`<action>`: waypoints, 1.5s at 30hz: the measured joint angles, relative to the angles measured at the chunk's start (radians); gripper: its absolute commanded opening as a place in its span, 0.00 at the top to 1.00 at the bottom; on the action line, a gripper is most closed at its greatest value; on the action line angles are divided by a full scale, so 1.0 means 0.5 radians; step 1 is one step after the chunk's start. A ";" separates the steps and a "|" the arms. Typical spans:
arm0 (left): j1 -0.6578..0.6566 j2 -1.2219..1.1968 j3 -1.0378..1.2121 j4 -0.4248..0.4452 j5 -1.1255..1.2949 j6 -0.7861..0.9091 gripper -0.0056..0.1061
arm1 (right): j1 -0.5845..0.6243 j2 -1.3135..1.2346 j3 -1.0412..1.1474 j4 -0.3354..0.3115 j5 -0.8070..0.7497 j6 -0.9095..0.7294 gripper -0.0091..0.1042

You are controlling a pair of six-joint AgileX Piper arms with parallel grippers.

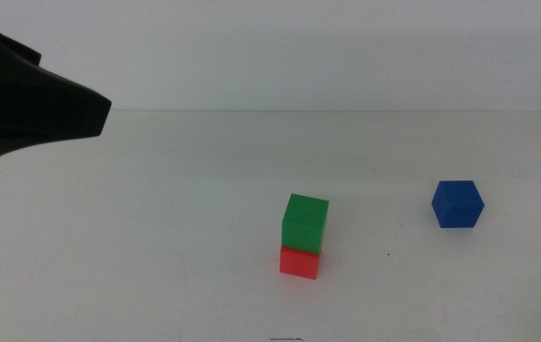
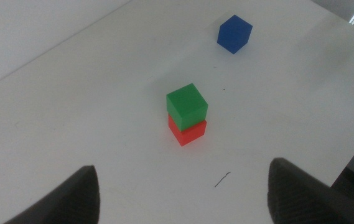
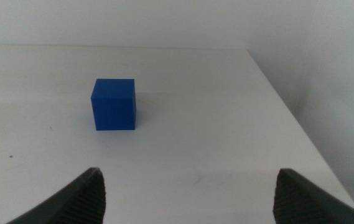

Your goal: Stack red cubes first, then green, then blue cubes in a specific spot.

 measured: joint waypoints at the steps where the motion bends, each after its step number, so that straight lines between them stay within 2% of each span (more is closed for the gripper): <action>1: 0.000 0.000 0.000 0.000 0.000 0.000 0.13 | 0.000 0.000 0.000 0.011 0.000 0.000 0.09; 6: 0.000 0.006 0.000 0.002 0.000 0.000 0.13 | 0.000 0.087 -0.190 0.181 0.226 0.000 0.09; 10: 0.000 0.006 0.000 0.002 0.000 0.000 0.13 | 0.000 0.378 -0.565 0.232 0.542 0.000 0.09; 15: 0.000 0.006 0.000 0.002 0.000 0.000 0.13 | 0.000 0.934 -1.145 0.296 1.039 0.000 0.09; 22: 0.000 0.006 0.000 0.002 0.000 0.000 0.13 | 0.000 1.718 -1.813 0.462 1.517 -0.002 0.09; 26: 0.000 0.009 0.000 0.002 0.000 0.000 0.13 | 0.000 2.131 -2.176 0.486 1.838 -0.015 0.09; 33: 0.000 0.009 0.000 0.002 0.000 0.000 0.13 | 0.000 2.684 -2.644 0.496 1.895 -0.018 0.09; 36: 0.000 0.009 0.000 0.002 0.000 0.000 0.13 | 0.000 2.869 -2.728 0.520 1.882 -0.018 0.09; 41: 0.000 0.009 0.000 0.006 0.000 0.000 0.13 | 0.000 3.123 -2.804 0.632 1.882 -0.062 0.09; 45: 0.000 0.009 0.000 0.008 0.000 0.000 0.13 | 0.000 3.377 -2.950 0.604 1.875 -0.099 0.09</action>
